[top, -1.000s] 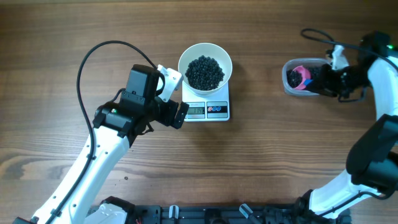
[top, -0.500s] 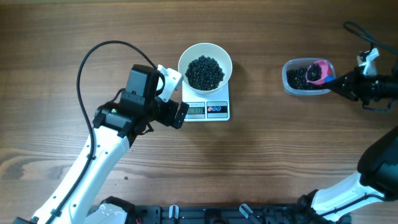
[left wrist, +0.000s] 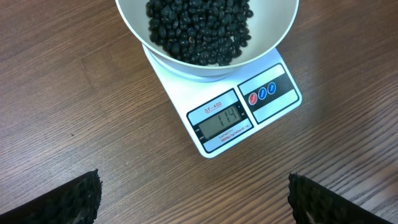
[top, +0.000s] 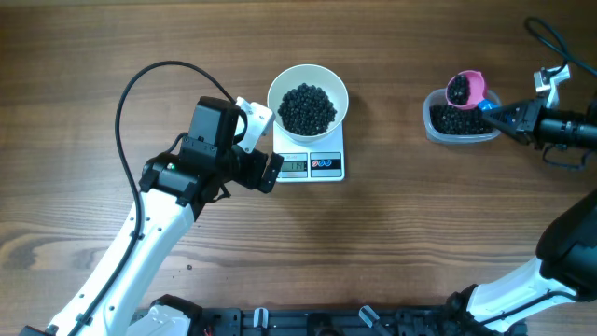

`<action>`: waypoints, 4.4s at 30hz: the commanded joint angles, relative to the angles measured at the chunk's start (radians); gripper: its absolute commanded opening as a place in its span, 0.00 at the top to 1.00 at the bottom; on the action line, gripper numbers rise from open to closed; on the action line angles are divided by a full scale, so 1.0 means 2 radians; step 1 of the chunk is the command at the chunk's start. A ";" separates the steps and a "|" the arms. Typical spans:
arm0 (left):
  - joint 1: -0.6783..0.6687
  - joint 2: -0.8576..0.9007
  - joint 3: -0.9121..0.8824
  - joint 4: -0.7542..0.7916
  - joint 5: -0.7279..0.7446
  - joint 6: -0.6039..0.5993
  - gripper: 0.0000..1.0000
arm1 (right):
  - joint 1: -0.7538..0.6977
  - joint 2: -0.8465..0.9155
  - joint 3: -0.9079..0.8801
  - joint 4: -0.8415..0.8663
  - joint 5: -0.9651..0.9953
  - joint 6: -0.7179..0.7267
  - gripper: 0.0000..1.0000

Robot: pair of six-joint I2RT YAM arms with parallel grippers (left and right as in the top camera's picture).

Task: Scoop item into bowl and weigh 150g on scale
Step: 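Dip the scoop into the beans and lift it out, then move the filled pink scoop over the white bowl with the right gripper, then tip the scoop over the bowl to pour beans in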

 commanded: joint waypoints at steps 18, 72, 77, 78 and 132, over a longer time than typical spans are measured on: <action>0.003 -0.006 -0.003 0.000 -0.003 0.006 0.00 | 0.181 0.009 0.012 0.131 -0.097 0.126 0.96; 0.003 -0.006 -0.003 0.000 -0.003 0.006 0.00 | 0.488 -0.003 0.125 0.163 0.412 0.011 0.96; 0.003 -0.006 -0.003 0.000 -0.003 0.006 0.00 | 0.491 -0.003 0.125 0.163 0.411 0.010 0.96; 0.003 -0.006 -0.003 0.000 -0.003 0.006 0.00 | 0.490 -0.003 0.125 0.163 0.410 0.013 0.96; 0.003 -0.006 -0.003 0.000 -0.003 0.006 0.00 | 0.435 -0.003 0.125 0.123 0.280 0.048 0.96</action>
